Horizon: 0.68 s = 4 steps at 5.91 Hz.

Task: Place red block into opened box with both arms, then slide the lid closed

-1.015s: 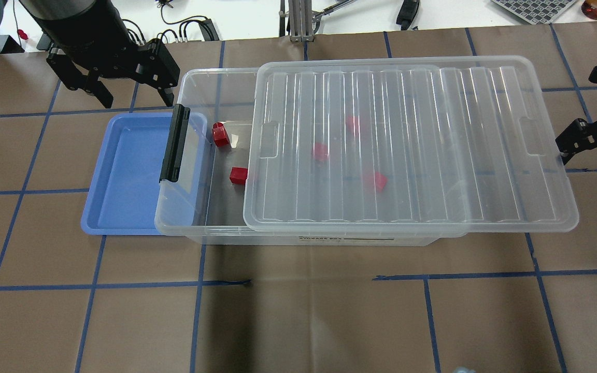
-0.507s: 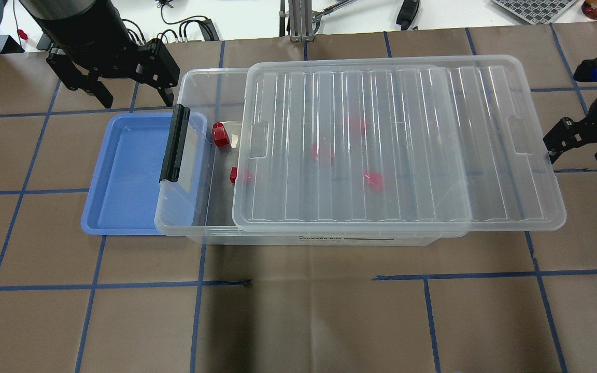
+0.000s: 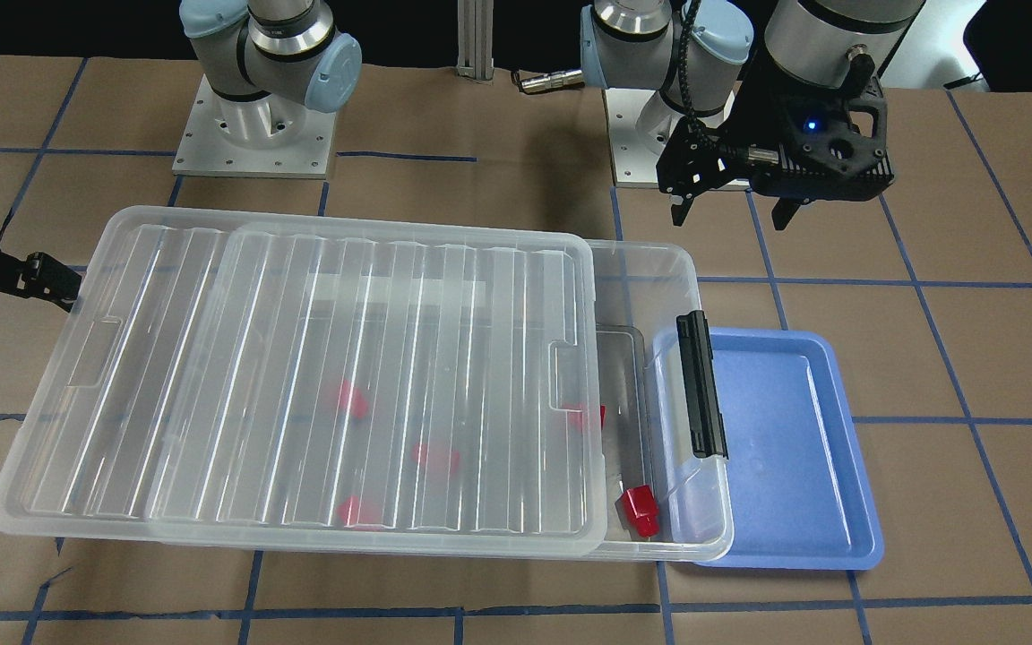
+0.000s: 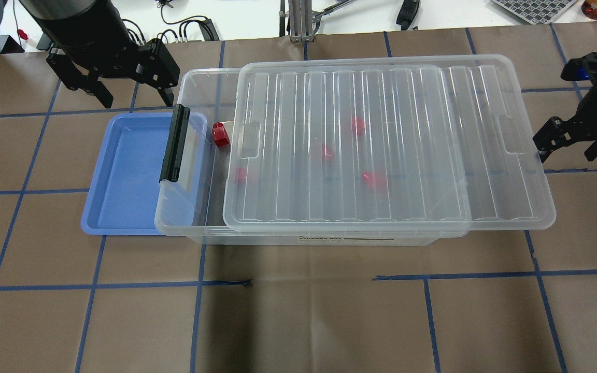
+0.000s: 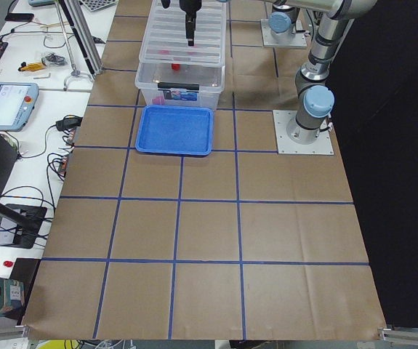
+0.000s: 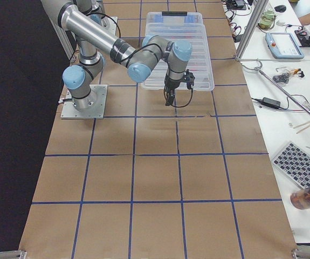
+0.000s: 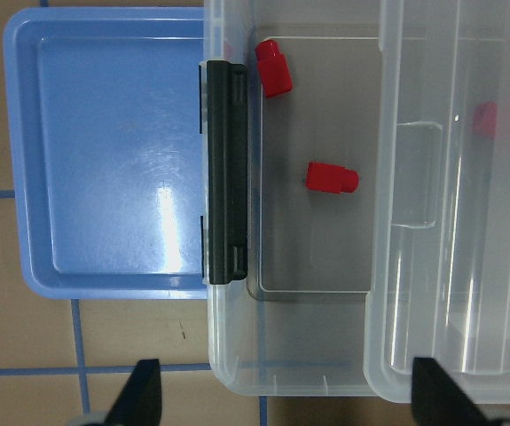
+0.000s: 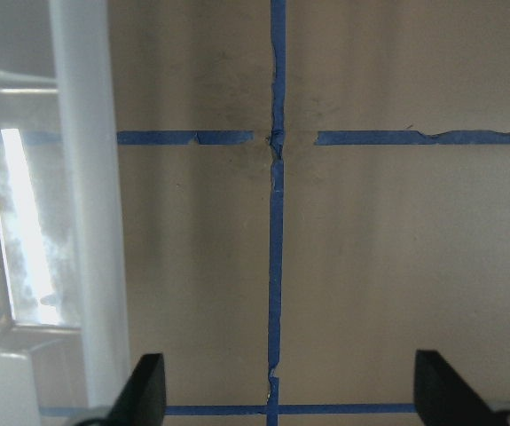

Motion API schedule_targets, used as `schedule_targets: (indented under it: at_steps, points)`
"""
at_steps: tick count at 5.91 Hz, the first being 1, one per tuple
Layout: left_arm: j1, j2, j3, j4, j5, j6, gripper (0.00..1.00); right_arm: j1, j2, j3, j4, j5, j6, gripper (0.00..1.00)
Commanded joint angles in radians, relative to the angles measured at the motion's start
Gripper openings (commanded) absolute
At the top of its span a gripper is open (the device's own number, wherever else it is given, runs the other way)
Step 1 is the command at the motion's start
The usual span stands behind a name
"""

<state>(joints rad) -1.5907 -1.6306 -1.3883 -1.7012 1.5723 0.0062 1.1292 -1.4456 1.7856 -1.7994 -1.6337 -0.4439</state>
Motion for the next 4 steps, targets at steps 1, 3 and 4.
schedule_targets:
  at_steps: [1,3,4]
  points:
    - [0.000,0.000,0.000,0.000,0.000,0.000,0.98,0.032,-0.001,0.000,-0.002,0.003,0.005,1.00]
    - [0.000,0.000,0.000,0.000,0.000,0.000,0.98,0.069,-0.001,0.000,-0.003,0.003,0.020,1.00]
    - [0.000,0.000,0.000,0.000,0.000,0.000,0.98,0.073,-0.012,0.002,0.001,0.035,0.027,1.00]
